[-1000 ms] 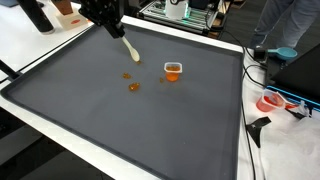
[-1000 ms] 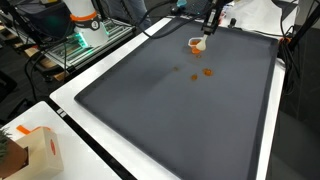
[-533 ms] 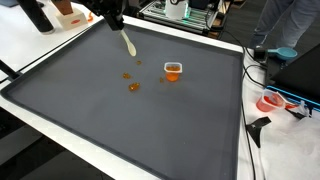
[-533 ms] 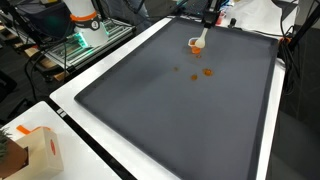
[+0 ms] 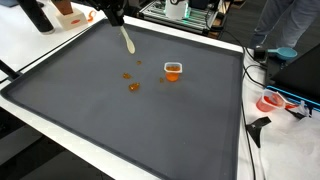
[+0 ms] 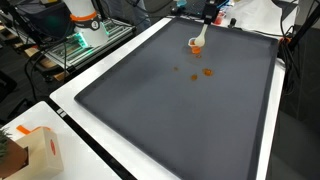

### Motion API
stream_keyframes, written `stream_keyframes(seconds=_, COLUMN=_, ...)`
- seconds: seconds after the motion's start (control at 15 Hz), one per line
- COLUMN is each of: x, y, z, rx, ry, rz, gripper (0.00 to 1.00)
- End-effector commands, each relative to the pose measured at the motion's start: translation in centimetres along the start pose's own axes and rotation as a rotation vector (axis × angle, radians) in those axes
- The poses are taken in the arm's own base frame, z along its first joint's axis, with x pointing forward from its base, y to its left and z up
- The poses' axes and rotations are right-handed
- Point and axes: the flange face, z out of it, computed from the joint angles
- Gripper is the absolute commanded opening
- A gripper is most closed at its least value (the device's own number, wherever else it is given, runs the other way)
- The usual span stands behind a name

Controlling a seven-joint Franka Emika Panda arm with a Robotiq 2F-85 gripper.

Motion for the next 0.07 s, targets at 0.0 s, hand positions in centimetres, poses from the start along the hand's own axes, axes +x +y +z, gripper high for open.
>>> stream_keyframes(seconds=0.0, x=-0.01, y=0.01, z=-0.01, rx=0.000, ry=-0.001, rz=0.001, gripper=0.13)
